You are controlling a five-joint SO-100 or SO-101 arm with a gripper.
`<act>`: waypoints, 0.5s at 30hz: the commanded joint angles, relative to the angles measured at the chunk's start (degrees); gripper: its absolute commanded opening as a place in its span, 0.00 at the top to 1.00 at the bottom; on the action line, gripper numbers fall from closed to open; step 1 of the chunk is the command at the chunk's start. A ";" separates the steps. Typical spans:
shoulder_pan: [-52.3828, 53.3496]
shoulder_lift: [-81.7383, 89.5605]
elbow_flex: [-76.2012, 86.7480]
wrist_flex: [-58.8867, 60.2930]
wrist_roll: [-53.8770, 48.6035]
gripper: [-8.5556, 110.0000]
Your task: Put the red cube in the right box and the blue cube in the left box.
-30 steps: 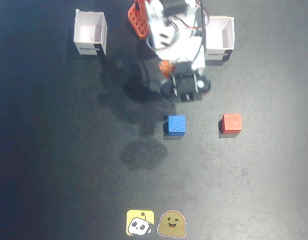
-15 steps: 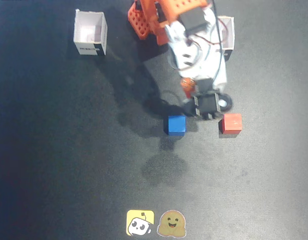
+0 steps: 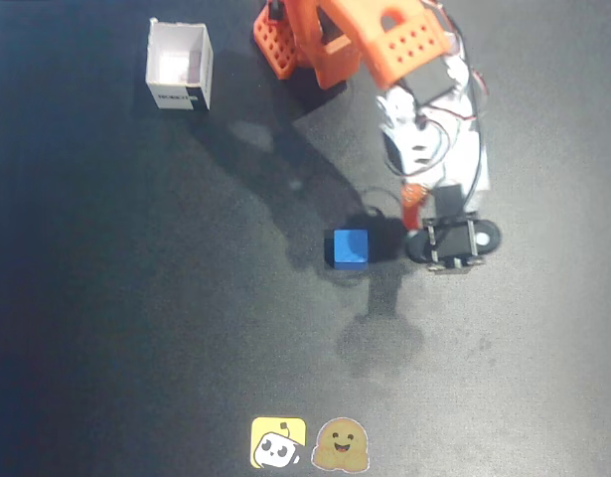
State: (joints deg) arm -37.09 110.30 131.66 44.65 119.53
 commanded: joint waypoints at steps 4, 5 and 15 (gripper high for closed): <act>-2.02 -3.60 -5.63 -2.90 2.64 0.76; -2.29 -4.22 -5.98 -3.25 2.81 0.76; -2.72 -10.28 -8.00 -6.15 3.60 0.76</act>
State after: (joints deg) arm -39.20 100.20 127.00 39.64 122.78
